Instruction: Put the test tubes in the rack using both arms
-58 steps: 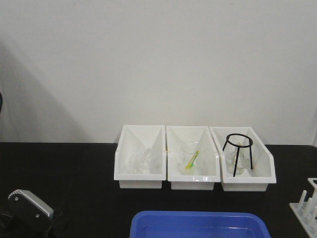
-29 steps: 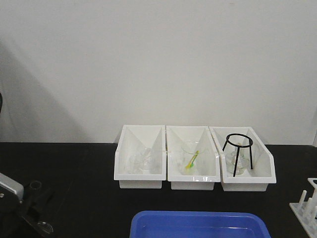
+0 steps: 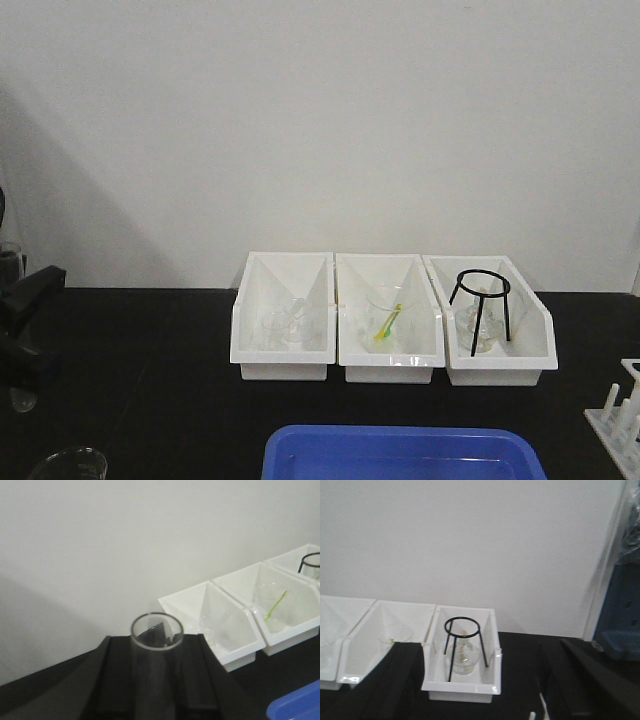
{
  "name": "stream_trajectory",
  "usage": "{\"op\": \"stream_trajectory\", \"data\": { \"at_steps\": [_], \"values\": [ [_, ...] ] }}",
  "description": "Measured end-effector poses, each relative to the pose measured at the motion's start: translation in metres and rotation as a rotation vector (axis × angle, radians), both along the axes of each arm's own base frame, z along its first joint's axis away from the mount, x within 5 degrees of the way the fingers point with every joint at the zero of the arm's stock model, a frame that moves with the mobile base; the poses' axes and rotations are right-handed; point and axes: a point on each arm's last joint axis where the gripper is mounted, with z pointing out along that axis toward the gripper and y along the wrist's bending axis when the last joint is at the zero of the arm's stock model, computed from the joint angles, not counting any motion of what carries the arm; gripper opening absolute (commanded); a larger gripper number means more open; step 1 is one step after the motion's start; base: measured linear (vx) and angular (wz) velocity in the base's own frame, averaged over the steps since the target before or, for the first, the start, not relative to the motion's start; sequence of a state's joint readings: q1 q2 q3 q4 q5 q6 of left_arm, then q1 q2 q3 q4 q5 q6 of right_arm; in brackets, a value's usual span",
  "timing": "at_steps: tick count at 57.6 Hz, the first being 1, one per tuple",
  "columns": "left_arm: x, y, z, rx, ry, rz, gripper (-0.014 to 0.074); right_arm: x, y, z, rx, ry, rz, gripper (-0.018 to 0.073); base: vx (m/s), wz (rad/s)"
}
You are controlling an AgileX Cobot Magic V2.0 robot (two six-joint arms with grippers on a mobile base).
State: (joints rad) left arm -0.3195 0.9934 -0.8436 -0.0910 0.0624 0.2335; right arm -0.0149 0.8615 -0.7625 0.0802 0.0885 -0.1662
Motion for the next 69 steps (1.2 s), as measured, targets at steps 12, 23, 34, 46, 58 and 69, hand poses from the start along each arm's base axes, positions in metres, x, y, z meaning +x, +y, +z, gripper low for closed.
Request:
{"op": "stream_trajectory", "data": {
  "at_steps": [12,23,34,46,58,69],
  "values": [
    [0.01,-0.04,-0.004,-0.017,0.036,-0.139,-0.0015,0.012,0.049,-0.014,0.001,0.07,0.242,0.051,0.0,0.0],
    [0.015,-0.087,-0.024,-0.098,0.083,-0.259,-0.0015,0.014,0.104,-0.03,-0.021,0.125,0.477,0.051,0.0,0.0],
    [0.009,-0.115,-0.031,-0.16,0.1,-0.332,-0.0015,0.013,0.148,-0.048,-0.042,0.159,0.635,0.051,0.0,0.0],
    [0.007,-0.121,-0.014,-0.279,0.112,-0.345,-0.0015,0.01,0.173,-0.058,-0.047,0.156,0.713,0.051,0.0,0.0],
    [-0.004,-0.134,-0.008,-0.29,0.128,-0.404,-0.0015,0.007,0.19,-0.058,-0.018,0.096,0.763,0.051,0.0,0.0],
    [-0.011,-0.141,-0.009,-0.287,0.135,-0.436,-0.0015,0.008,0.192,-0.055,0.013,0.056,0.762,0.051,0.0,0.0]
  ]
}}
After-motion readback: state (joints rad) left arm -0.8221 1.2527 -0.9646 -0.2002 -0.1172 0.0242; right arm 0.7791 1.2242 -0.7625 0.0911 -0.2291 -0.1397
